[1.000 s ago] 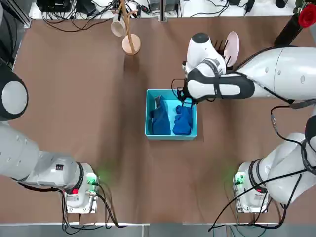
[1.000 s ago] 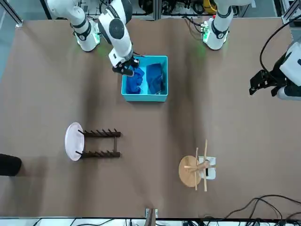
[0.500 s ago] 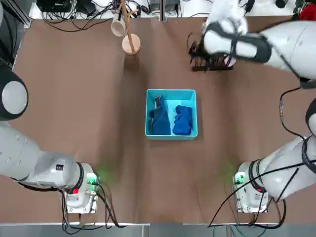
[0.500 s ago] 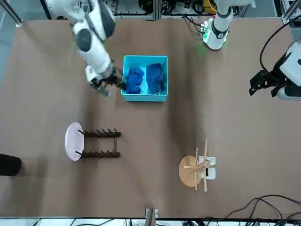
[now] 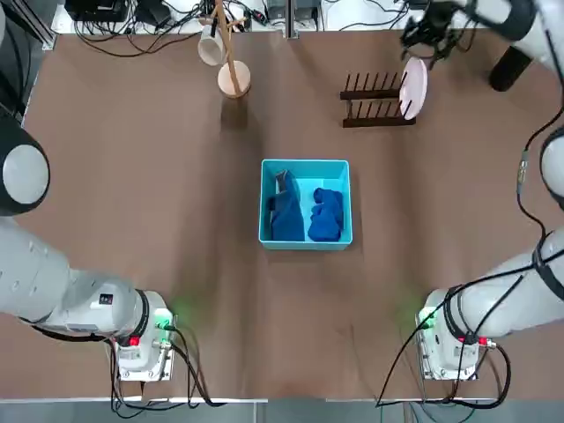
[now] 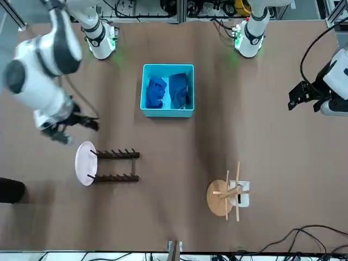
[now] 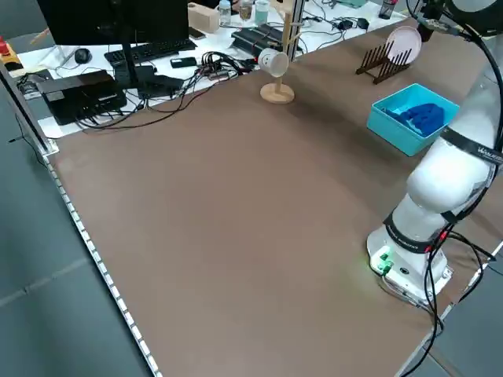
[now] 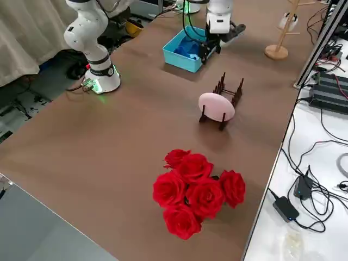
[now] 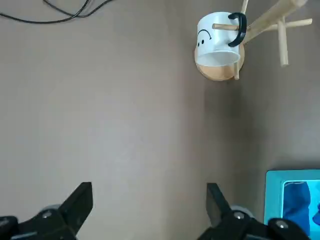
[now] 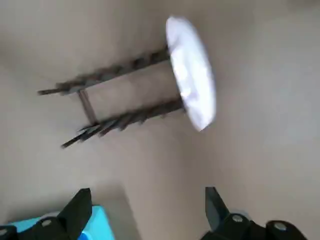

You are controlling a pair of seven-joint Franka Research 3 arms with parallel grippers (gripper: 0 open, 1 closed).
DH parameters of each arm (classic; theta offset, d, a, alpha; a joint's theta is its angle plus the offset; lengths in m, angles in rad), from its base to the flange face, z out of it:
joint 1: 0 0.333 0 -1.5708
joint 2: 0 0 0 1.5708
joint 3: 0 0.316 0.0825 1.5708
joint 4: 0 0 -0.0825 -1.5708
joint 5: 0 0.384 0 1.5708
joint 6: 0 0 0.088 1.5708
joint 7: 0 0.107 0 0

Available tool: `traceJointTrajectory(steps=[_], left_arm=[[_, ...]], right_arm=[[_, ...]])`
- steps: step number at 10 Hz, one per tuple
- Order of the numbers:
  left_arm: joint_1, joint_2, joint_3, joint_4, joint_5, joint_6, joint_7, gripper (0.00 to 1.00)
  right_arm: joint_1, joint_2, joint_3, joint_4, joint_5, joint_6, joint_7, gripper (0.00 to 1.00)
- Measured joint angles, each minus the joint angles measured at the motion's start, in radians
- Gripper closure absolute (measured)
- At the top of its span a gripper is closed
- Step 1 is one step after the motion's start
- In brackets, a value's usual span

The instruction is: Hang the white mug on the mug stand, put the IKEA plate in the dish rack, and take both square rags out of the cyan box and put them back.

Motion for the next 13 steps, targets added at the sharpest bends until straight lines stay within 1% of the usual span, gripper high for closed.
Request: traceJointTrajectory(steps=[1, 2, 3, 5, 6, 8, 11, 12, 13], left_arm=[[0.000, 0.000, 0.000, 0.000, 0.000, 0.000, 0.000, 0.00], [0.000, 0.000, 0.000, 0.000, 0.000, 0.000, 0.000, 0.00], [0.000, 0.000, 0.000, 0.000, 0.000, 0.000, 0.000, 0.00], [0.000, 0.000, 0.000, 0.001, 0.000, 0.000, 0.000, 0.00], [0.000, 0.000, 0.000, 0.001, 0.000, 0.000, 0.000, 0.00], [0.000, 0.000, 0.000, 0.001, 0.000, 0.000, 0.000, 0.00], [-0.001, 0.000, 0.000, 0.001, 0.000, 0.000, 0.000, 0.00], [-0.001, 0.000, 0.000, 0.001, 0.000, 0.000, 0.000, 0.00], [-0.001, 0.000, 0.000, 0.001, 0.000, 0.000, 0.000, 0.00]], right_arm=[[-0.071, 0.012, -0.001, 0.038, -0.025, -0.014, -0.140, 0.00], [-0.139, 0.014, -0.001, 0.076, -0.036, -0.033, -0.226, 0.00], [-0.195, 0.012, -0.002, 0.135, -0.041, -0.094, -0.267, 0.00], [-0.250, 0.004, -0.001, 0.288, -0.043, -0.265, -0.293, 0.00], [-0.256, -0.001, 0.000, 0.335, -0.044, -0.304, -0.318, 0.00], [-0.256, -0.004, 0.009, 0.359, -0.049, -0.336, -0.356, 0.00], [-0.242, -0.009, 0.023, 0.361, -0.096, -0.362, -0.381, 0.00], [-0.235, -0.017, 0.021, 0.361, -0.097, -0.368, -0.382, 0.00], [-0.217, -0.025, 0.008, 0.361, -0.098, -0.373, -0.382, 0.00]])
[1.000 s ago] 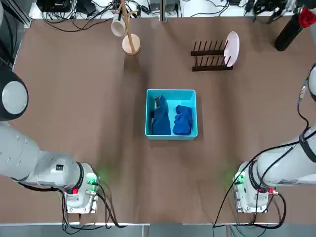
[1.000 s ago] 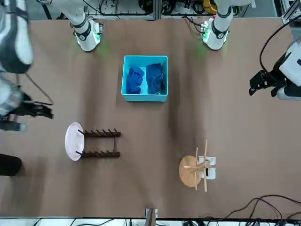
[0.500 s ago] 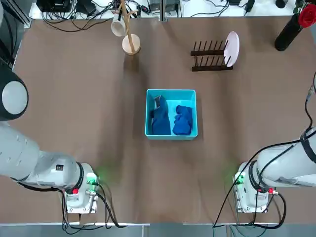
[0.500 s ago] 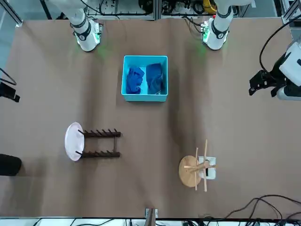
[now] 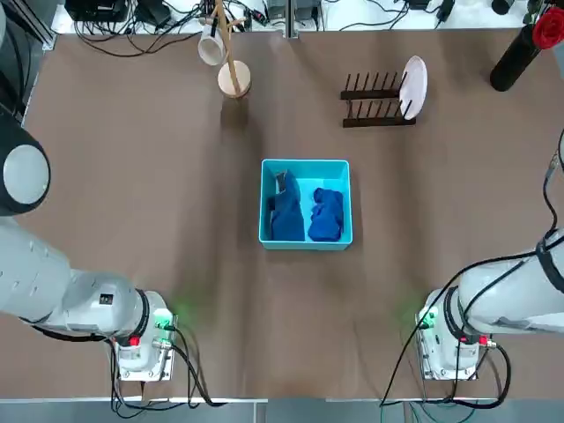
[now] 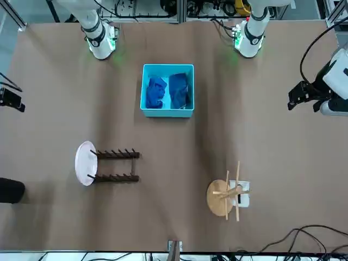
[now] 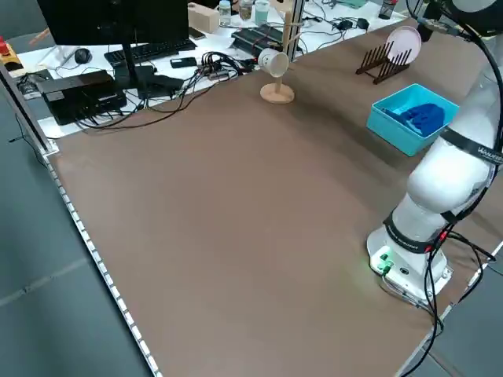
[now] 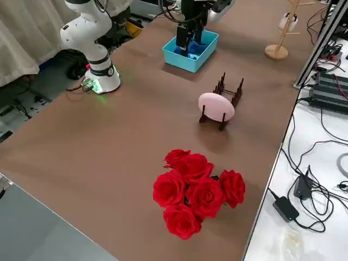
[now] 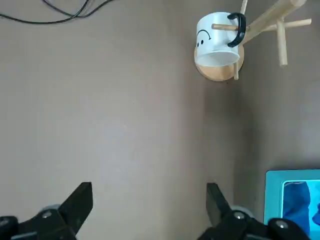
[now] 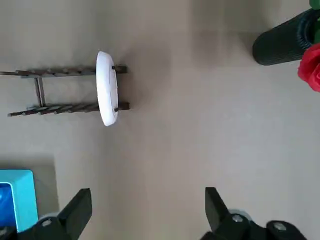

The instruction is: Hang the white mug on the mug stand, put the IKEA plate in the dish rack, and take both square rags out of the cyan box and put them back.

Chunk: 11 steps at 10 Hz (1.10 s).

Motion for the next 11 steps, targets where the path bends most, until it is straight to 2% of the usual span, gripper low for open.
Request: traceJointTrajectory(steps=[2, 3, 11], left_arm=[[0.000, 0.000, 0.000, 0.000, 0.000, 0.000, 0.000, 0.00], [0.000, 0.000, 0.000, 0.000, 0.000, 0.000, 0.000, 0.00], [-0.001, 0.000, 0.002, 0.000, 0.000, 0.001, 0.000, 0.00]], right_arm=[[0.060, -0.008, -0.058, -0.007, 0.000, -0.002, -0.001, 0.00], [0.071, -0.009, -0.070, -0.007, 0.000, -0.002, -0.003, 0.00], [0.081, -0.010, -0.077, -0.010, 0.000, -0.002, -0.005, 0.00]])
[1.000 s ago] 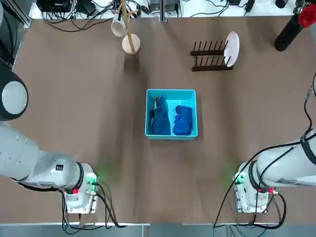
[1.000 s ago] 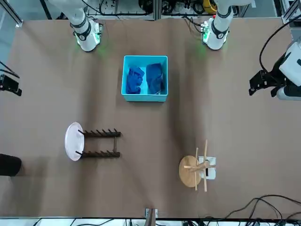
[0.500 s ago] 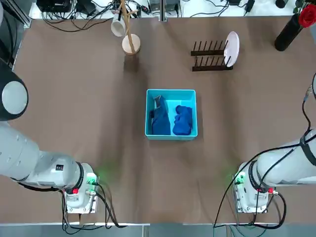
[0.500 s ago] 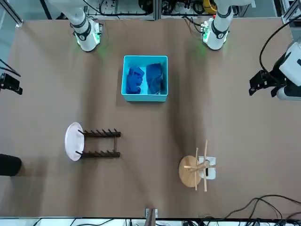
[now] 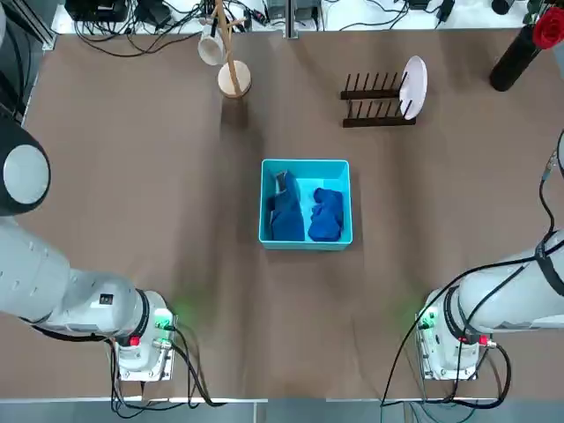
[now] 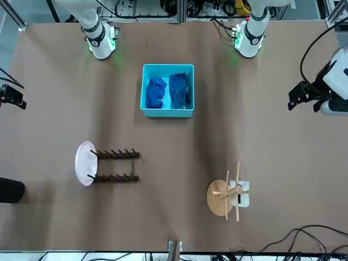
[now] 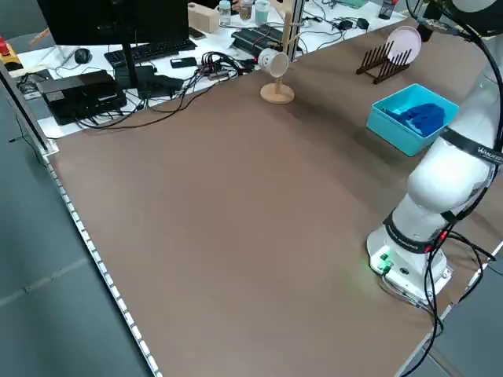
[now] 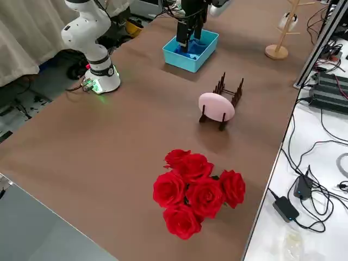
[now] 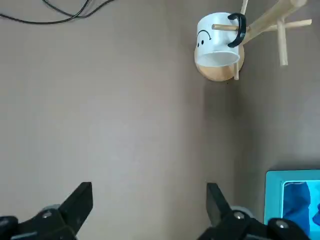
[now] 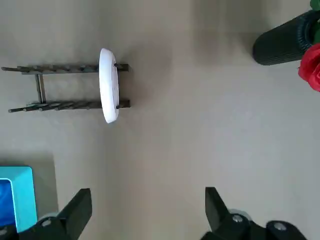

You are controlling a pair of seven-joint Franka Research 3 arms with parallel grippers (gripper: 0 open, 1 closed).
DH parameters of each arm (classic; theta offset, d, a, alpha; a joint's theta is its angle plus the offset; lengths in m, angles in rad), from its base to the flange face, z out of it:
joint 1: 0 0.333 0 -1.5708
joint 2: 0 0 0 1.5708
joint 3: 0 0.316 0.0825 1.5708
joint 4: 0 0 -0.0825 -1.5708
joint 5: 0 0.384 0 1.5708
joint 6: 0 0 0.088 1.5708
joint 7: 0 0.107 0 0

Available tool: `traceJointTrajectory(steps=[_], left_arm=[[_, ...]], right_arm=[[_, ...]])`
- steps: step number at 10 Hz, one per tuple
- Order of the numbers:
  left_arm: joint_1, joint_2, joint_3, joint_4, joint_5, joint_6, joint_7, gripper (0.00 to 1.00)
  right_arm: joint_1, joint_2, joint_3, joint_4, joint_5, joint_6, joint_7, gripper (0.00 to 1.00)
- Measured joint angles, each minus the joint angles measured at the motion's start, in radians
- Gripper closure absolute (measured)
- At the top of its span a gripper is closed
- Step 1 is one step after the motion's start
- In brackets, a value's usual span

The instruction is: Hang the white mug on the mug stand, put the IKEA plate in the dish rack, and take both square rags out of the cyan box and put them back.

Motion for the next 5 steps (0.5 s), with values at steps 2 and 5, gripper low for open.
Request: traceJointTrajectory(steps=[2, 5], left_arm=[[0.000, 0.000, 0.003, 0.000, 0.000, 0.001, 0.000, 0.00], [0.000, 0.000, 0.006, 0.000, 0.001, 0.001, 0.000, 0.00]], right_arm=[[0.000, 0.000, 0.000, 0.000, 0.000, 0.000, 0.000, 0.00], [0.000, 0.000, 0.000, 0.000, 0.000, 0.000, 0.000, 0.00]])
